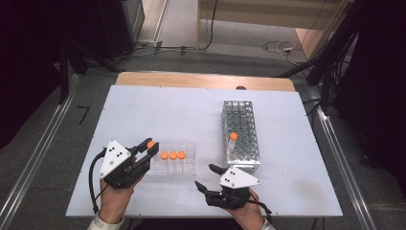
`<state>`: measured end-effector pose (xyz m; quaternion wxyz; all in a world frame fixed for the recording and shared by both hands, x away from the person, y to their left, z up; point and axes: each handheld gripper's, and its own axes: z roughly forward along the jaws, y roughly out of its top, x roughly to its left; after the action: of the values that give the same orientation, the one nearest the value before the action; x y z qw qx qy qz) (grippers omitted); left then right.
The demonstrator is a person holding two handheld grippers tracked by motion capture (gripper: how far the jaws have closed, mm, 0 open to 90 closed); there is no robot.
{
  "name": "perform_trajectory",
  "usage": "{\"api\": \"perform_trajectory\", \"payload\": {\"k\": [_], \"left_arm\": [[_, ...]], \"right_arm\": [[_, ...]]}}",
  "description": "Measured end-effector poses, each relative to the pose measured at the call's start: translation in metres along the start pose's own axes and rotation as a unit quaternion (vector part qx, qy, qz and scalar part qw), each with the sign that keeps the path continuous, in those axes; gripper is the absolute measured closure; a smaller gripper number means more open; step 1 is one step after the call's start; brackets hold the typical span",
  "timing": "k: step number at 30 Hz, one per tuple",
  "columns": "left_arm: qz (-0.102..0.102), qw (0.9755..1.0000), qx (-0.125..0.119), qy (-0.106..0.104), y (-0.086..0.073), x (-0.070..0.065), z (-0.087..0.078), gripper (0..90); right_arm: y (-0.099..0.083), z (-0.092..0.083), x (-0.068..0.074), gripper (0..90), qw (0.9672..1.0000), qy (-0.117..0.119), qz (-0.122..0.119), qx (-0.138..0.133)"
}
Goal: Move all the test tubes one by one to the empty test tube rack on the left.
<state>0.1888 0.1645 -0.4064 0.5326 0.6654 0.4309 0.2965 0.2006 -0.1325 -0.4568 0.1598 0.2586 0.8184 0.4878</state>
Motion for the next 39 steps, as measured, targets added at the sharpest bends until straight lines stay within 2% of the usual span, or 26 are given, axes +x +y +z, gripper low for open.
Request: {"api": "perform_trajectory", "payload": {"k": [18,21,28,39], "left_arm": [[0.006,0.9999,0.012,0.002,-0.009,0.001,0.005,69.1],[-0.001,0.9999,0.015,-0.003,-0.013,0.002,0.006,69.1],[0.003,0.9996,0.029,-0.002,-0.019,0.001,0.009,68.4],[-0.010,0.9996,0.026,-0.007,-0.019,0.004,0.007,63.7]], "right_arm": [[0.000,-0.001,0.000,31.8,1.0000,0.001,-0.002,-0.001],[0.000,-0.002,-0.001,31.8,1.0000,0.001,0.000,-0.002],[0.000,-0.002,0.000,31.9,1.0000,0.001,-0.001,-0.001],[0.000,-0.001,-0.001,31.9,1.0000,0.003,-0.002,0.000]]}}
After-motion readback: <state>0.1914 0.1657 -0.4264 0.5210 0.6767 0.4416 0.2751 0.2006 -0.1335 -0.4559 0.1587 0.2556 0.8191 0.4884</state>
